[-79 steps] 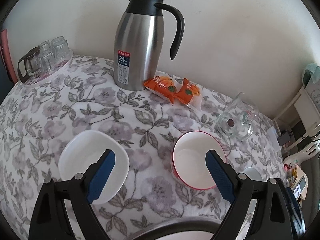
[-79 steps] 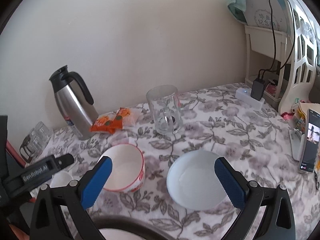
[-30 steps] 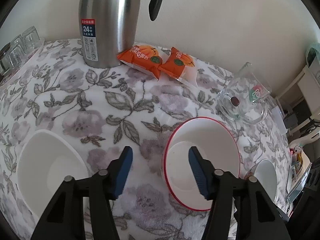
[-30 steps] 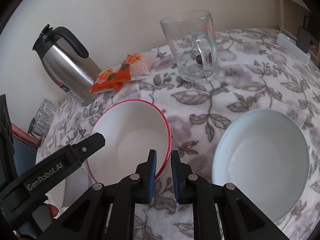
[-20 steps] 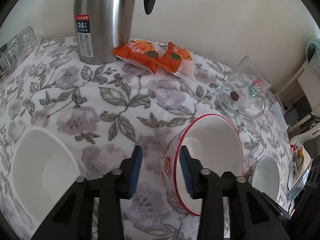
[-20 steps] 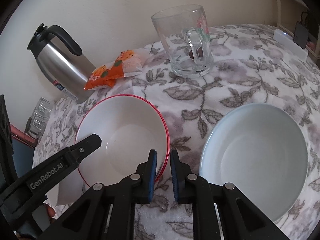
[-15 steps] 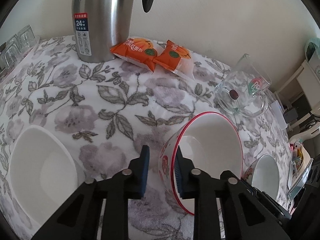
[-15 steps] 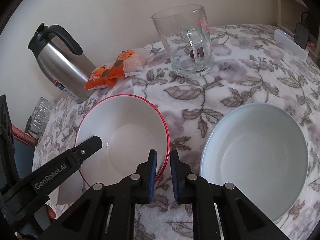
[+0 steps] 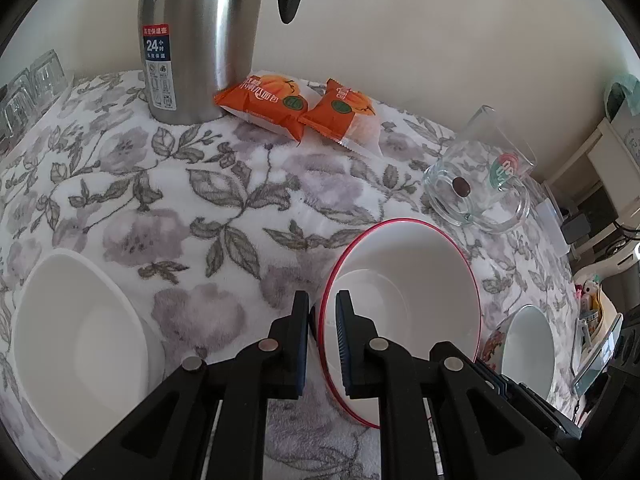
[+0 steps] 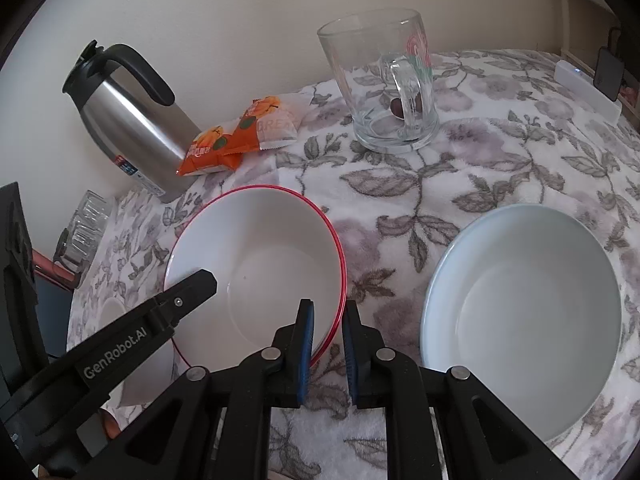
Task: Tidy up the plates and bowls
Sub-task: 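Lift the strawberry bowl with the right gripper and carry it over the basin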
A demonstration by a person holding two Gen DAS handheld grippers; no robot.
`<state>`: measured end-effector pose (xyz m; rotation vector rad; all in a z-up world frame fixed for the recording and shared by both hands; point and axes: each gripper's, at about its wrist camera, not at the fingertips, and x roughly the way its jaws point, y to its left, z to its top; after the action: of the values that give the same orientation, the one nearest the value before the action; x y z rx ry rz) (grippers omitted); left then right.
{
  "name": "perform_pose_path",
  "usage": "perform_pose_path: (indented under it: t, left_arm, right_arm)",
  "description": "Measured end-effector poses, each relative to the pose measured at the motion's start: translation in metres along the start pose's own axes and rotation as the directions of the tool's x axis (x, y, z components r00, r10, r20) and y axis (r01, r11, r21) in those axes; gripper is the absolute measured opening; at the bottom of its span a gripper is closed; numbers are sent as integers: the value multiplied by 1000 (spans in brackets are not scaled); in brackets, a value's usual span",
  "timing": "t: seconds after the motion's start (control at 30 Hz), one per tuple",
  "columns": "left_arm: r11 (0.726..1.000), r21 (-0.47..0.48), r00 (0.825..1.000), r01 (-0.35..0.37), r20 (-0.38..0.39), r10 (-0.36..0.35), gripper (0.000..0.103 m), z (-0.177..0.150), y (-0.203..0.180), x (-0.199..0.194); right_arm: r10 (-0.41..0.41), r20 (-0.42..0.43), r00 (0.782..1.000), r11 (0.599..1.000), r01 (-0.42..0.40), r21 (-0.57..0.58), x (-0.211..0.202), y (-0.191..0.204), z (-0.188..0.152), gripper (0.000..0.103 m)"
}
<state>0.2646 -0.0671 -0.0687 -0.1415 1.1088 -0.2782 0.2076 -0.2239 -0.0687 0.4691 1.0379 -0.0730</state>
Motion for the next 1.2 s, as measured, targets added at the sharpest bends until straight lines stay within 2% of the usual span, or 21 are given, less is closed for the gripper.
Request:
perform_pose_path:
  t: [0.33,0.5,0.7,0.93,1.2]
  left_arm:
    - [1000,-15,1000,14,3,-14,14,1,1,-6]
    - [999,-19,999,32,26,-31,14,4,-1,-20]
    - [997,-1,994,73,87,-72,14,9,-10,-56]
    - [992,40,977,122,173,-127,14,8,-24,-111]
    - [988,78,962,132,229,-146,14,-1,-31,-154]
  right_arm:
    - [-10,11,1000,1000,10,-17,-4,2,-1,16]
    - [-4,37,999,1000,4,-21,-18,6,2,16]
    - [14,86,996,1000,-13,-18,-51,11,5,16]
    - [37,168,985,999,-32,-30,-104,20,4,16]
    - [41,238,971,997,-25,-69,-150,34,-3,16]
